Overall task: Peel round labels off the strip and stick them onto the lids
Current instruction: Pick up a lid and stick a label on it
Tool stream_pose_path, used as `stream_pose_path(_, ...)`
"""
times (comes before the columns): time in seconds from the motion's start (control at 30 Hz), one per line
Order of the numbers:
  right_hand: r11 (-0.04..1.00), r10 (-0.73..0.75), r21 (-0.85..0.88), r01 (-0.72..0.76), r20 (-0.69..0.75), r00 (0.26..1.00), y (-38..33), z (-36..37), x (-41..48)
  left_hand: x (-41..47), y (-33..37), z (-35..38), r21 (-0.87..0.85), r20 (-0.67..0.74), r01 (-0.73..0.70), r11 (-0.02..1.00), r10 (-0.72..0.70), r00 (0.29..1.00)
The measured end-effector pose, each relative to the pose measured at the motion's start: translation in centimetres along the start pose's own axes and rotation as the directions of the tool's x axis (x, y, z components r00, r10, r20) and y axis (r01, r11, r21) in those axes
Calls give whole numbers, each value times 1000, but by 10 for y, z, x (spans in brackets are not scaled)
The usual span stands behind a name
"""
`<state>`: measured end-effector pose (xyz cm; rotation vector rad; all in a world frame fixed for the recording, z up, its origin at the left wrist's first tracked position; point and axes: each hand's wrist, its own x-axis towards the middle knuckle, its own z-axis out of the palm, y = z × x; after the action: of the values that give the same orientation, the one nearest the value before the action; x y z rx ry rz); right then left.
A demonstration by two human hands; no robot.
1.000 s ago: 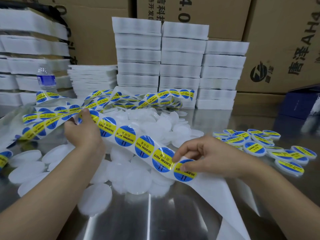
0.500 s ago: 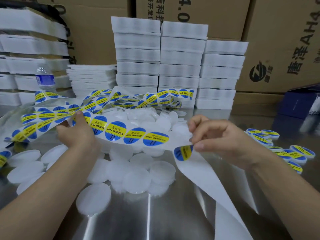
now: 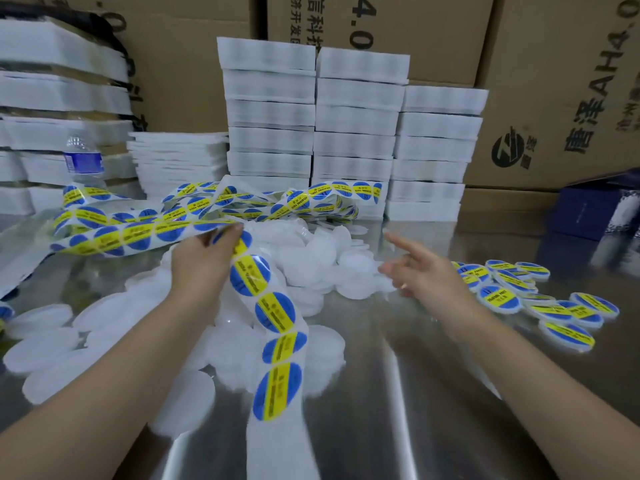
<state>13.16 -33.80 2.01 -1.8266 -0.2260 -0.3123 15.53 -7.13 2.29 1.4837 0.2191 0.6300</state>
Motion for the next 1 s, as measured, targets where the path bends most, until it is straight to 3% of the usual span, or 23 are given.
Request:
stream_pose_path(0.1, 902, -148, -383, 197, 154, 977, 20, 8, 0, -13, 3, 8, -27, 122, 8, 1000, -5, 992)
stream_pose_path(0.17, 774, -128, -574, 267, 272, 954, 30, 12, 2, -23, 6, 13, -29, 245, 1, 1000, 6, 969)
stream_pose_path(0.23, 693, -87, -660, 290, 322, 943, 35, 12, 3, -32, 8, 17, 3, 343, -55, 998, 51, 938)
stream_pose_path(0.37, 671, -155, -673, 311, 282, 947, 40, 11, 7, -50, 8, 21, -23, 479, -79, 997, 80, 874)
stream_pose_path(0.5, 734, -194, -613, 292, 222, 956, 44, 14, 8, -62, 4, 24, -42, 614, 23, 999, 8, 789)
stream_pose_path(0.6, 739, -194, -593, 320, 268, 944, 43, 17, 6, -67, 1, 25, 5, 664, 93, 996, -73, 745)
stream_pose_path(0.83, 735, -182, -609, 299, 248, 952, 38, 18, 6, -67, 1, 26, 71, 545, 136, 988, -153, 824)
stream_pose_path(1.0, 749, -160, -603, 274, 238, 958, 40, 16, 8, -66, -2, 28, 84, 510, 102, 991, -131, 850)
